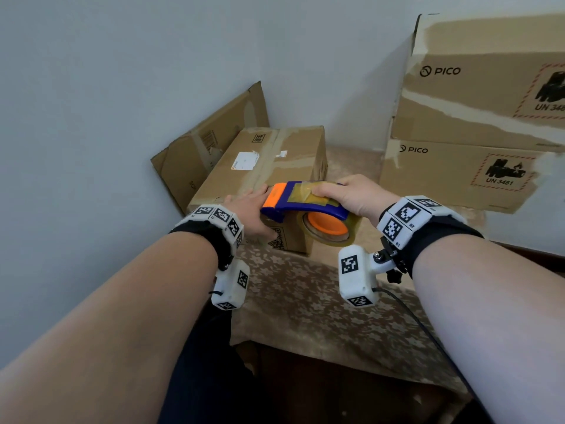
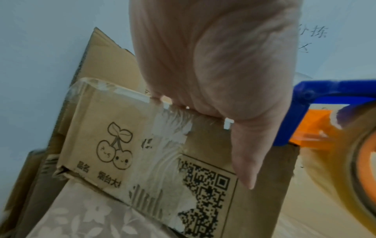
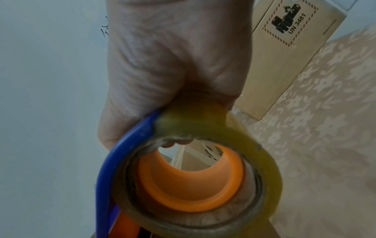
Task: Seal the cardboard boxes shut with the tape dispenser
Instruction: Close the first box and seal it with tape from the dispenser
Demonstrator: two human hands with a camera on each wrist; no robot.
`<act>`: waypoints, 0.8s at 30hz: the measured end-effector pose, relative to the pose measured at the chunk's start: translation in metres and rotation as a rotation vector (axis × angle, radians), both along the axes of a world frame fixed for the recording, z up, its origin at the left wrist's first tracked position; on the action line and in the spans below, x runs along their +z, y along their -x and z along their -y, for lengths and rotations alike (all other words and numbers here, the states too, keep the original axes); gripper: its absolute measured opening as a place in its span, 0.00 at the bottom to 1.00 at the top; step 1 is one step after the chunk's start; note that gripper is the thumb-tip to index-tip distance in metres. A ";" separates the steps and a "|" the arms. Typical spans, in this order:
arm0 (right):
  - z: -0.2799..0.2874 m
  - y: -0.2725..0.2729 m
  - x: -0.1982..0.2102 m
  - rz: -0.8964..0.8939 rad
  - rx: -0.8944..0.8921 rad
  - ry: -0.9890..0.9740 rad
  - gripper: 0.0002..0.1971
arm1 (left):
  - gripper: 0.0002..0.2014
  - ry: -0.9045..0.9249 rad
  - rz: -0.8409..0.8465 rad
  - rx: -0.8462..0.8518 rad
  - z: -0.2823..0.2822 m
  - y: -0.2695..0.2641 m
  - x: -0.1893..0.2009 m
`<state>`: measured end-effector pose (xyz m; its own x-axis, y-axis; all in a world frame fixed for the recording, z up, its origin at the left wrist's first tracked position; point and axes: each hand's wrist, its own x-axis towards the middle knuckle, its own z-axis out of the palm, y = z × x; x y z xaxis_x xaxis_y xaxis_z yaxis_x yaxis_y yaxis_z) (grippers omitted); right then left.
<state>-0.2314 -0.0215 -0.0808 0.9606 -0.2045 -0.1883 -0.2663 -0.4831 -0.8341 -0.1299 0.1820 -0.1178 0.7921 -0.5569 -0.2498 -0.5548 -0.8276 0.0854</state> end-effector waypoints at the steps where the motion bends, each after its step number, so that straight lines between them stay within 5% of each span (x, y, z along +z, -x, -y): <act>1: 0.002 0.001 0.000 0.001 0.001 0.002 0.24 | 0.56 -0.014 0.004 -0.008 0.000 -0.003 -0.002; 7: 0.014 -0.001 0.004 0.045 0.028 0.024 0.35 | 0.55 -0.055 0.000 -0.014 0.000 -0.010 -0.007; 16: 0.067 0.013 0.013 0.025 0.038 0.080 0.23 | 0.53 -0.110 -0.014 0.027 0.004 -0.011 -0.005; 24: 0.065 0.014 0.001 -0.001 0.029 0.069 0.24 | 0.53 -0.141 -0.018 0.050 0.011 -0.005 0.002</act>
<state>-0.2450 -0.0866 -0.0799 0.9663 -0.1887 -0.1752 -0.2516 -0.5472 -0.7983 -0.1247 0.1708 -0.1160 0.8129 -0.4750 -0.3370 -0.5118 -0.8588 -0.0243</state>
